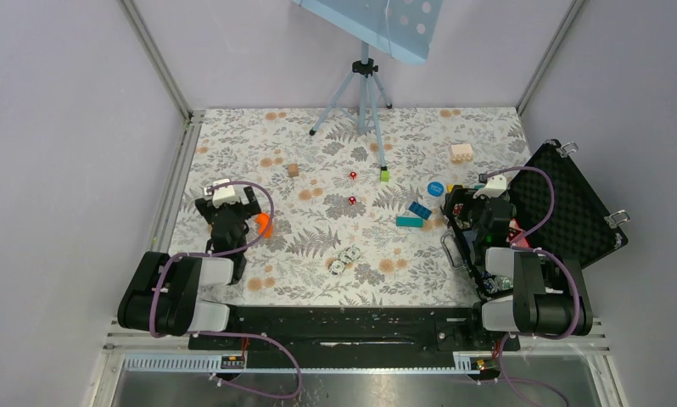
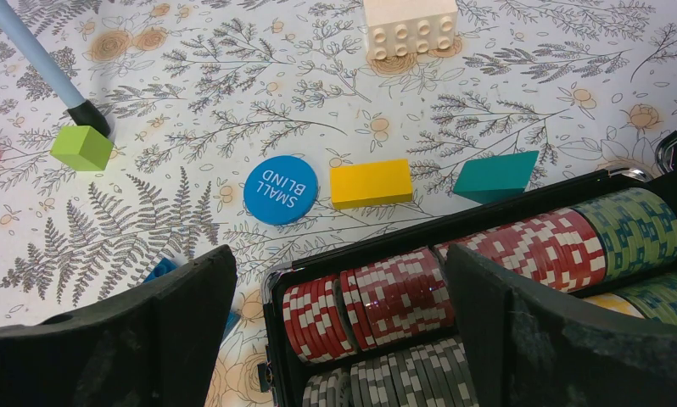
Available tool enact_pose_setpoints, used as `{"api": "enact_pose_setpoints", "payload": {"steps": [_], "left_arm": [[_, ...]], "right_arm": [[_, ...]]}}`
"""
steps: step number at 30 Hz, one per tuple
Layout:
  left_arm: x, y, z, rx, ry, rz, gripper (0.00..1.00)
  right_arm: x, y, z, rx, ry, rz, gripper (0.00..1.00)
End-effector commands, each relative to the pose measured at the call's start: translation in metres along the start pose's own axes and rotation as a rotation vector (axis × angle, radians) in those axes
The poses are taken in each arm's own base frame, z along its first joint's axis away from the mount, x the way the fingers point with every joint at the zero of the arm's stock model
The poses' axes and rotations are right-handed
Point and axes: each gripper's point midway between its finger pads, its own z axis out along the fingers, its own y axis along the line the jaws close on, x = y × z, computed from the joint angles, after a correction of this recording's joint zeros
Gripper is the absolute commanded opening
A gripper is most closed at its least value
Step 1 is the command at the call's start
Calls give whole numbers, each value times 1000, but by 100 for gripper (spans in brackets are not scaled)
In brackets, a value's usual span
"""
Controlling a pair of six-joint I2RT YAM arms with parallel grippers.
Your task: Pack up texas hold em set
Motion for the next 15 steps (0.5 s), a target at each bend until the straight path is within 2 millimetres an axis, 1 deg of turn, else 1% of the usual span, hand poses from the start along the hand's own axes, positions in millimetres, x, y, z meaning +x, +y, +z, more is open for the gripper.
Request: {"api": "enact_pose_setpoints", "payload": {"steps": [1,15], "left_arm": [[-18,-7,7,22,-49,-27,99],[-19,-6,8,22,-48,-36,99]], "right_arm": [[-16,2,4,1,-53,-5,99],[-15,1,4,2,-50,-5,99]]}}
